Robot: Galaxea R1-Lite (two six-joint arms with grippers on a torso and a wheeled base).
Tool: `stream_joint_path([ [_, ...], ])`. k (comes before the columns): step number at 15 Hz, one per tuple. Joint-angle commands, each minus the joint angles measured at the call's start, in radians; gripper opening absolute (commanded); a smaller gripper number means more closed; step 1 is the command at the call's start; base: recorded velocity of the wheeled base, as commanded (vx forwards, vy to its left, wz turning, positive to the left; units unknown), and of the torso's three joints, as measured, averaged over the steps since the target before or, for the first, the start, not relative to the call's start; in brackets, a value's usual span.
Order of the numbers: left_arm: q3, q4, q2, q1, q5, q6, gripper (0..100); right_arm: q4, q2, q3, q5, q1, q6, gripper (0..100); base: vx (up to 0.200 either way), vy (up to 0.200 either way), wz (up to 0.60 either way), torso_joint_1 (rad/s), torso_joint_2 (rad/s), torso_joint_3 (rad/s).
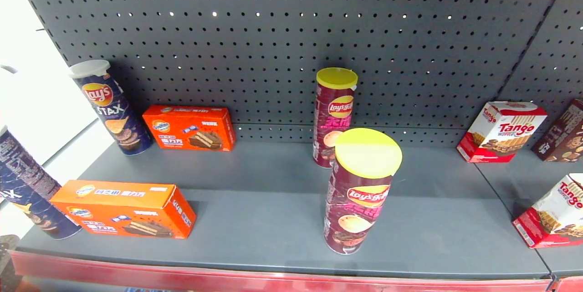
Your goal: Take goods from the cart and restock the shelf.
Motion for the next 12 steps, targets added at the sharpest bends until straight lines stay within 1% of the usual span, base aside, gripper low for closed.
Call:
stream_joint_path([
  [1, 0.0, 0.021, 0.004, 0.001, 0.011, -0.033, 100, 0.0, 0.0, 0.0, 0.0, 0.0, 0.0, 100, 0.0, 0.0, 0.0, 0.0, 0.0, 0.0],
  [2, 0.0, 0.019, 0.004, 0.0, -0.041, -0.047, 100, 0.0, 0.0, -0.001, 0.0, 0.0, 0.0, 100, 0.0, 0.0, 0.0, 0.0, 0.0, 0.0],
  [3, 0.0, 0.021, 0.004, 0.0, -0.081, -0.048, 100, 0.0, 0.0, 0.0, 0.0, 0.0, 0.0, 100, 0.0, 0.0, 0.0, 0.0, 0.0, 0.0],
  [7, 0.0, 0.021, 0.004, 0.0, -0.079, -0.048, 100, 0.0, 0.0, 0.0, 0.002, 0.0, -0.001, 100, 0.0, 0.0, 0.0, 0.0, 0.0, 0.0],
  [8, 0.0, 0.021, 0.004, 0.0, -0.069, -0.056, 100, 0.002, 0.0, -0.001, 0.003, 0.0, -0.004, 100, 0.0, 0.0, 0.0, 0.0, 0.0, 0.0],
  [10, 0.0, 0.021, 0.004, 0.0, -0.052, -0.059, 100, 0.0, 0.0, 0.0, 0.003, 0.0, -0.006, 100, 0.0, 0.0, 0.0, 0.0, 0.0, 0.0],
  [11, 0.0, 0.021, 0.004, 0.0, 0.01, -0.06, 100, 0.0, 0.0, 0.0, 0.003, 0.0, -0.006, 100, 0.0, 0.0, 0.0, 0.0, 0.0, 0.0],
  [12, 0.0, 0.019, 0.004, 0.0, 0.039, -0.06, 100, 0.0, 0.0, 0.0, 0.005, 0.0, -0.003, 100, 0.0, 0.0, 0.0, 0.0, 0.0, 0.0],
])
